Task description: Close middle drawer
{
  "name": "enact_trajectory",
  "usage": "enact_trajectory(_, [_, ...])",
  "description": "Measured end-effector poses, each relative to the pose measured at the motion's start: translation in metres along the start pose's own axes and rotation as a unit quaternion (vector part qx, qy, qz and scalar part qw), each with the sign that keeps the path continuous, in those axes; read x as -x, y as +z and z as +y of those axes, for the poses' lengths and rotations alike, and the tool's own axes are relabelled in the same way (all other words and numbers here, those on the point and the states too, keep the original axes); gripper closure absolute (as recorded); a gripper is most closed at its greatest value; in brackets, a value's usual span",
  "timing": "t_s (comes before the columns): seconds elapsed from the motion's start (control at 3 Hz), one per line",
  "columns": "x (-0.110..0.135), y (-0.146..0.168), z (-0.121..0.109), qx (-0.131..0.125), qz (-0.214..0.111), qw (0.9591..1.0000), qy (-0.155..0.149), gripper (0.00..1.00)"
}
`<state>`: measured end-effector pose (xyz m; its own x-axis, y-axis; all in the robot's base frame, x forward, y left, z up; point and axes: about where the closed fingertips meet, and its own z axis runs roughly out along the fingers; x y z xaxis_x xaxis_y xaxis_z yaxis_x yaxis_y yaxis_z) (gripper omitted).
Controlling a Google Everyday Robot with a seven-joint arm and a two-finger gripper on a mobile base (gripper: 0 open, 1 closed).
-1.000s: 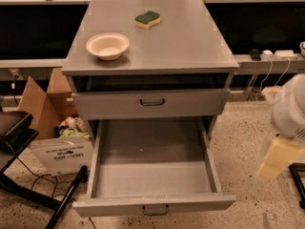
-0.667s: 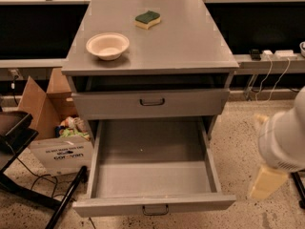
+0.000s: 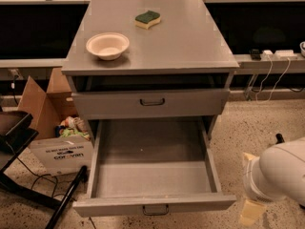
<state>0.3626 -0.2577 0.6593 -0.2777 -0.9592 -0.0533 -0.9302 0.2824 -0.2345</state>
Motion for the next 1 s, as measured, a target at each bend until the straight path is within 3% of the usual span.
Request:
enact_trajectory(0.67, [-0.003, 0.008, 0.006, -0.003, 0.011, 0.9999, -0.01, 0.0])
enact_trajectory(1.0, [-0.006, 0.051, 0.035, 0.019, 0.0, 0.9996, -0.019, 0.19])
